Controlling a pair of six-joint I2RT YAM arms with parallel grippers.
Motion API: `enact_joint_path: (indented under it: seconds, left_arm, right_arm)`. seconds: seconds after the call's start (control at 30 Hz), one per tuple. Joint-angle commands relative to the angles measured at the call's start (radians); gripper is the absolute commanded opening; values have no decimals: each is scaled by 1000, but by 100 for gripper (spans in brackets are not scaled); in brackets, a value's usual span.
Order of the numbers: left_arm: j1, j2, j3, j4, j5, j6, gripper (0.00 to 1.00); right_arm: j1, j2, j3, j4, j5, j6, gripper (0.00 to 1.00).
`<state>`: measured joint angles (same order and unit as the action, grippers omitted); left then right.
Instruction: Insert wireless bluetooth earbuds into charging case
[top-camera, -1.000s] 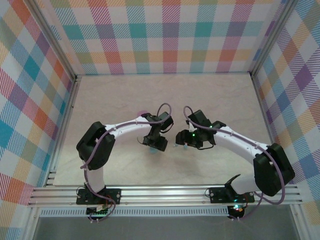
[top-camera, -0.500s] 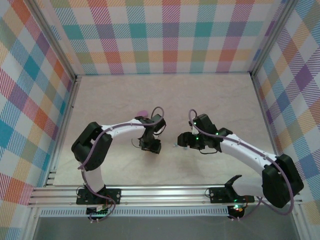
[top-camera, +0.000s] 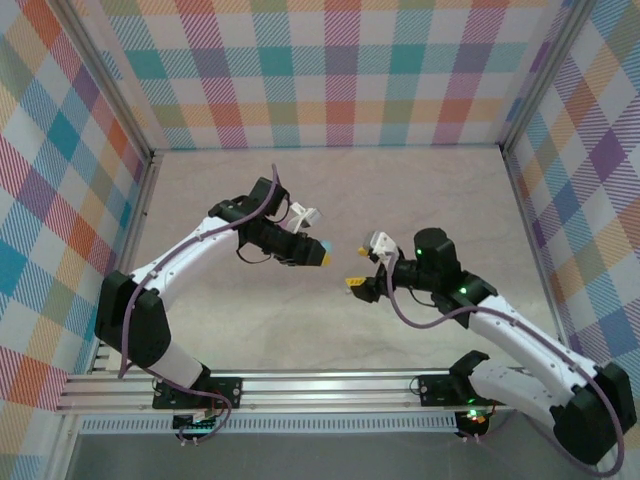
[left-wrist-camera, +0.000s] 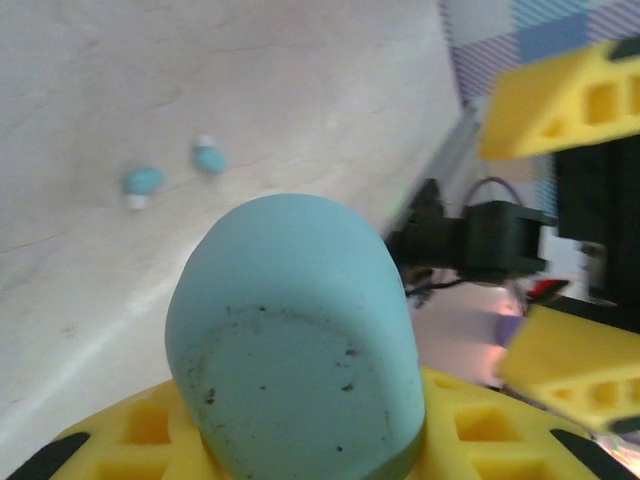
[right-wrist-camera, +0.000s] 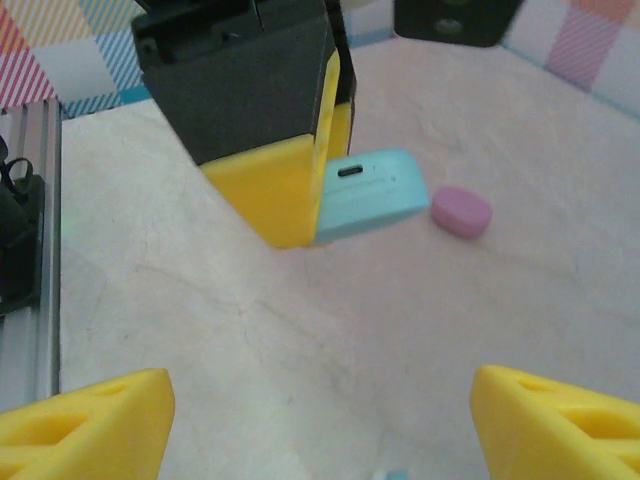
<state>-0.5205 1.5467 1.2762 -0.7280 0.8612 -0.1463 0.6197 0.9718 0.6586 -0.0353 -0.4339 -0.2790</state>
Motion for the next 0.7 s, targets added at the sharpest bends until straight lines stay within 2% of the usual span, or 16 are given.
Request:
enact_joint_path:
  seconds: [0.0, 0.1, 0.27, 0.53, 0.67]
  left_arm:
    - [14, -24, -12, 26, 175, -76, 30]
    - [13, -59, -28, 68, 214, -114, 29]
    - [14, -87, -32, 45, 256, -124, 29]
    - [15, -91, -38, 40, 274, -118, 27]
    - [16, -93, -34, 40, 282, -116, 27]
  right_arm:
    - [38, 71, -27, 204, -97, -122, 81]
    - [105, 129, -79, 404, -71, -143, 85]
    - [177, 203, -49, 505, -11, -168, 90]
    - [182, 217, -57, 641, 140, -47, 87]
    - [177, 203, -70, 661, 160, -34, 87]
